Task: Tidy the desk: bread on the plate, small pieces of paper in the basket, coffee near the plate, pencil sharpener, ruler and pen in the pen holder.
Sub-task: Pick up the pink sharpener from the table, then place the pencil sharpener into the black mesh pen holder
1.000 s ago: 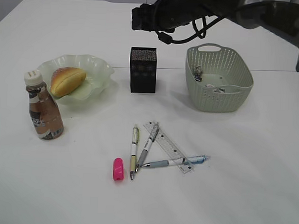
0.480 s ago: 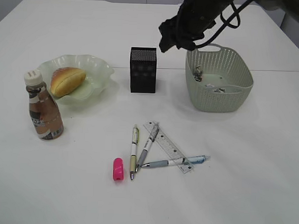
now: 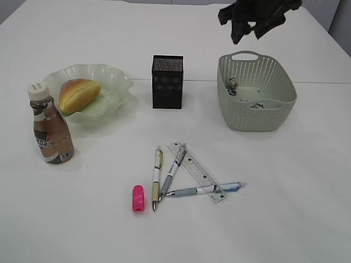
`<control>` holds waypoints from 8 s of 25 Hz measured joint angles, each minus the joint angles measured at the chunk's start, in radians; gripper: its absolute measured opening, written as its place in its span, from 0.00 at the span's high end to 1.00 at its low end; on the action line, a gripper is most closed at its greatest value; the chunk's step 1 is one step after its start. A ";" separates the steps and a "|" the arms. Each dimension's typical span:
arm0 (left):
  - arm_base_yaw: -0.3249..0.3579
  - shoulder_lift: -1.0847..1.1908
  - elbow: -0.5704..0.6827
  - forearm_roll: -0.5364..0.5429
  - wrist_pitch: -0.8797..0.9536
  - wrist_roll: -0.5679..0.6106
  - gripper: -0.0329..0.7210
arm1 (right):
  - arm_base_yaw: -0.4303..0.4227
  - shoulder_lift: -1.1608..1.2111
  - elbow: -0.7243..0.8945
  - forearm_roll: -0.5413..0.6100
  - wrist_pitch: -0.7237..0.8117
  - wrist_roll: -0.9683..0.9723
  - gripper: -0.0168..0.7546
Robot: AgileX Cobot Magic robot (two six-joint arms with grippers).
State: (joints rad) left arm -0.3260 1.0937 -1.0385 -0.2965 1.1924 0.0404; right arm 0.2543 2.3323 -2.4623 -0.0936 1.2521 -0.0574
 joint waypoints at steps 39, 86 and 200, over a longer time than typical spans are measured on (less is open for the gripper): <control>-0.223 0.455 -0.310 0.105 0.010 -0.350 0.45 | 0.000 -1.046 1.119 -0.063 0.003 0.158 0.42; -0.317 0.972 -0.321 0.049 -0.312 -0.356 0.45 | 0.000 -1.046 1.119 -0.063 0.003 0.156 0.42; -0.130 0.640 0.036 0.485 -1.954 -0.273 0.75 | 0.000 -1.090 1.119 -0.076 0.003 0.156 0.42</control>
State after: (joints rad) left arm -0.4565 1.7332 -1.0024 0.1882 -0.7613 -0.2328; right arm 0.2543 1.2427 -1.3438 -0.1696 1.2549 0.0988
